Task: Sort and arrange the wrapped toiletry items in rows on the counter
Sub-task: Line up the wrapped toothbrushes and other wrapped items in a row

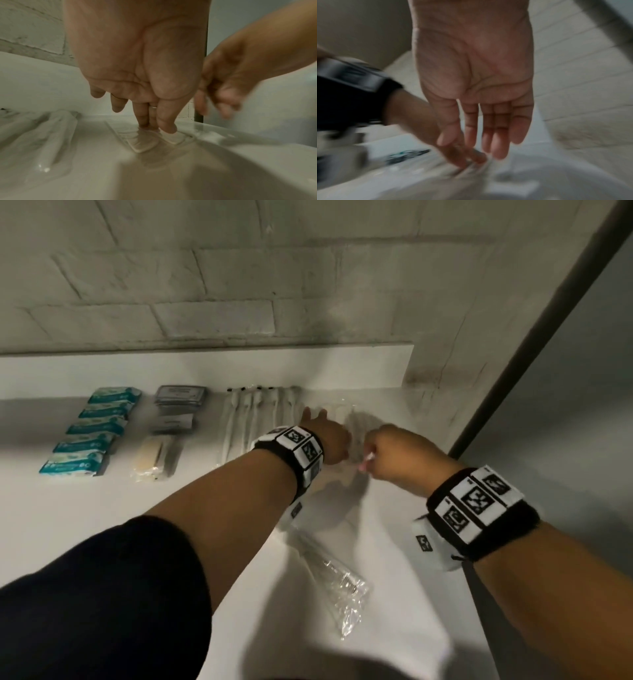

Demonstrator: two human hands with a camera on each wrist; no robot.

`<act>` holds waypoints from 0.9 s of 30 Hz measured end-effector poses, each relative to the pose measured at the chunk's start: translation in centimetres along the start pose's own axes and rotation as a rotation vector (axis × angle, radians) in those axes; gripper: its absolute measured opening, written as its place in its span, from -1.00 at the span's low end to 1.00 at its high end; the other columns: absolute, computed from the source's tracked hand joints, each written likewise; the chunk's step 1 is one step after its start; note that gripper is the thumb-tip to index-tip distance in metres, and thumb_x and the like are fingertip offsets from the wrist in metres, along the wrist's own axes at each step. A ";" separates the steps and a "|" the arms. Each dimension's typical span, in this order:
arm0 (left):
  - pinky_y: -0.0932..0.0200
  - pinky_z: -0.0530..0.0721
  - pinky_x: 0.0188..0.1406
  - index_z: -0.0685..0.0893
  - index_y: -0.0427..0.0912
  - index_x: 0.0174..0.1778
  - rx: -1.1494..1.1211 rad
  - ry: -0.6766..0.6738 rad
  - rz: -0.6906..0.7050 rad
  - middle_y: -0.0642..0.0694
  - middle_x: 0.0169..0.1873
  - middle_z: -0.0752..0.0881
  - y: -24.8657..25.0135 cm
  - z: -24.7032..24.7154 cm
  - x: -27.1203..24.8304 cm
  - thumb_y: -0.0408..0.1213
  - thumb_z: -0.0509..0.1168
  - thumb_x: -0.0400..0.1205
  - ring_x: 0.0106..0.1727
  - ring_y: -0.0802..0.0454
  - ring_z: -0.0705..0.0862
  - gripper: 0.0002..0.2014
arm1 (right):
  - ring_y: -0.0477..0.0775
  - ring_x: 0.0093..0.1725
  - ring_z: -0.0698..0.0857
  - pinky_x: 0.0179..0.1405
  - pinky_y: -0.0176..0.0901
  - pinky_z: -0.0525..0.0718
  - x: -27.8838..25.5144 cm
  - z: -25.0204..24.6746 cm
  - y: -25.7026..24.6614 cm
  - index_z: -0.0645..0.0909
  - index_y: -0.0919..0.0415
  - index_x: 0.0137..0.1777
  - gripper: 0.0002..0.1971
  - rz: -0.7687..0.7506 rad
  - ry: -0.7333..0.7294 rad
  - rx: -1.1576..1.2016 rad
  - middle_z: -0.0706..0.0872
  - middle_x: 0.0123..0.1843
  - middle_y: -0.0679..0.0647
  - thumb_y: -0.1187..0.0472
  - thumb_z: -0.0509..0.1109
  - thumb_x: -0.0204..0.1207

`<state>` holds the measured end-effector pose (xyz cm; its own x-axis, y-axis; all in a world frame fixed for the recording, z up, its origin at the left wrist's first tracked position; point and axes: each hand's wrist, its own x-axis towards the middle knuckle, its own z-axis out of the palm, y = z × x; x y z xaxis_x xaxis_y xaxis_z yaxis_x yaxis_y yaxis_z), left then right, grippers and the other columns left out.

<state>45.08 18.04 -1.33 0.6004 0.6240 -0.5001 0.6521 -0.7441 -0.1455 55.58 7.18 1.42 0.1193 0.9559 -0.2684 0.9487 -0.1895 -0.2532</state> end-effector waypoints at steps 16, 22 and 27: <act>-0.46 0.01 0.56 0.09 -0.02 0.67 0.097 -0.104 0.002 -0.11 0.67 0.17 -0.4 -1.2 0.0 0.00 -0.04 0.76 0.68 -0.31 0.00 -0.46 | 0.14 -0.07 0.64 -0.19 -0.19 0.44 -3.9 3.9 -5.1 0.58 0.24 0.26 -0.64 -0.241 -0.353 -0.082 0.73 0.08 0.15 0.17 0.44 0.50; -0.43 -0.05 0.55 0.34 0.09 0.58 0.058 -0.085 0.025 -0.07 0.62 0.33 -0.8 -2.0 0.1 -0.02 -0.02 0.74 0.68 -0.25 0.08 -0.55 | 0.10 -0.17 0.61 -0.47 -0.26 0.41 -2.5 -3.1 -0.6 0.62 0.13 -0.12 -0.94 -0.065 -0.206 -0.160 0.63 -0.18 0.06 0.29 0.39 0.46; -0.36 -0.20 0.58 0.16 0.13 0.66 -0.004 -0.121 -0.002 0.03 0.69 0.13 -0.8 -1.8 0.4 0.02 0.08 0.72 0.71 -0.20 -0.08 -0.45 | 0.22 0.03 0.70 -0.13 -0.13 0.58 0.4 -5.2 2.8 0.69 0.17 0.05 -0.82 -0.025 0.331 -0.029 0.75 0.03 0.14 0.24 0.28 0.54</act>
<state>45.64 19.28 0.16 0.5392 0.5916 -0.5994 0.6551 -0.7419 -0.1429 59.85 8.20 5.40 0.1797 0.9822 0.0551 0.9600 -0.1629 -0.2279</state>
